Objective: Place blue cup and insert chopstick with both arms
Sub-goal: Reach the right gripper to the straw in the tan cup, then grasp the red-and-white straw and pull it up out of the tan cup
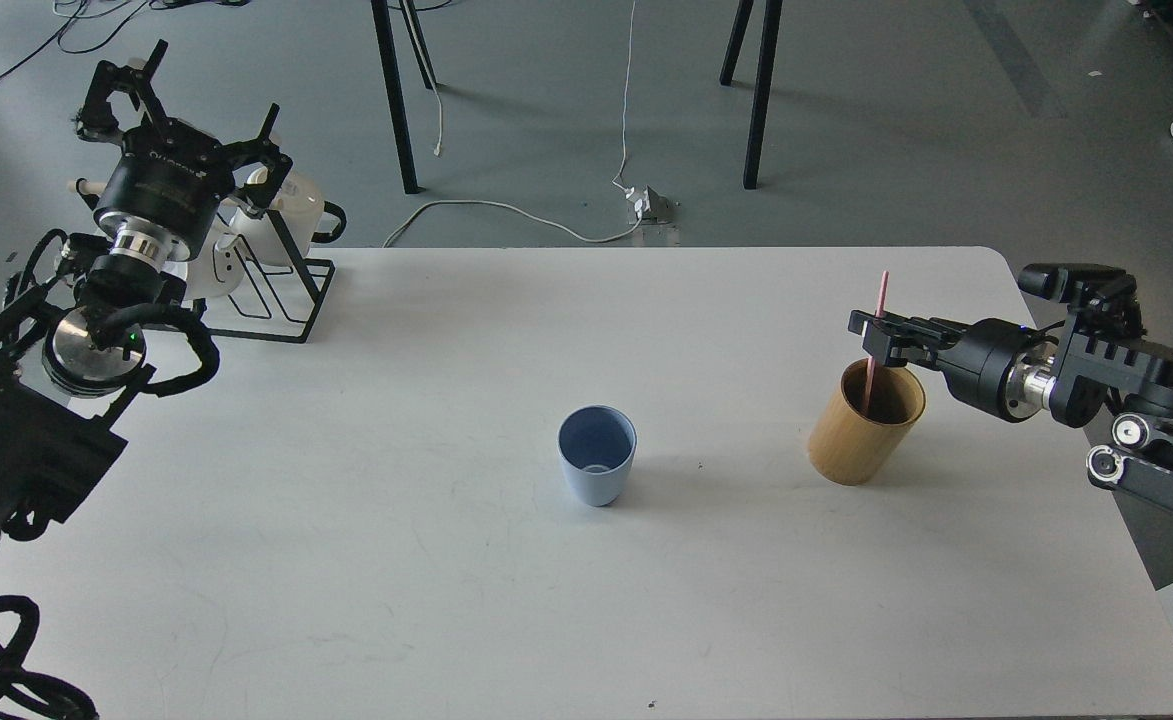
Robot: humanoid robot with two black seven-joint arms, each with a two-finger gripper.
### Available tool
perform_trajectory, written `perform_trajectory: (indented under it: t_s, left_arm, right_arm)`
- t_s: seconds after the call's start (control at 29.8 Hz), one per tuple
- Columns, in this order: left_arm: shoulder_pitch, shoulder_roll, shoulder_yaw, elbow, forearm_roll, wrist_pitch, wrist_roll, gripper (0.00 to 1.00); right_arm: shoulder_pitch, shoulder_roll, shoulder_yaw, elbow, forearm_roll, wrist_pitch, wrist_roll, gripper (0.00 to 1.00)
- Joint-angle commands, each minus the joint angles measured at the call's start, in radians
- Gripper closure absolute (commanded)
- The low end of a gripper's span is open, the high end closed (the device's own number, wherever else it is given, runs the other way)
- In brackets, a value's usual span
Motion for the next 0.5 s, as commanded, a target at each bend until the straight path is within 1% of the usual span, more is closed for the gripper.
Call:
perform_trajectory:
  t_s: [0.0, 0.1, 0.23, 0.3, 0.47]
  left_arm:
    - [-0.003, -0.002, 0.002, 0.015, 0.0, 0.0, 0.0, 0.0]
    - [-0.005, 0.0, 0.004, 0.015, 0.0, 0.0, 0.0, 0.0]
    - [-0.005, 0.0, 0.004, 0.018, 0.0, 0.0, 0.0, 0.0]
    - [-0.005, 0.0, 0.004, 0.018, 0.0, 0.0, 0.0, 0.0]
    - [-0.008, 0.0, 0.002, 0.018, 0.0, 0.0, -0.002, 0.0]
  right_arm:
    - [-0.006, 0.001, 0.0, -0.003, -0.004, 0.0, 0.0, 0.71]
    - [-0.008, 0.0, -0.002, -0.003, -0.004, 0.0, -0.001, 0.8]
    - [-0.006, -0.005, -0.002, -0.001, -0.004, 0.0, -0.001, 0.93]
    - [-0.006, -0.006, 0.0, -0.001, -0.004, 0.0, -0.003, 0.96]
    - [0.0, -0.048, 0.001, 0.028, -0.001, 0.003, -0.003, 0.97]
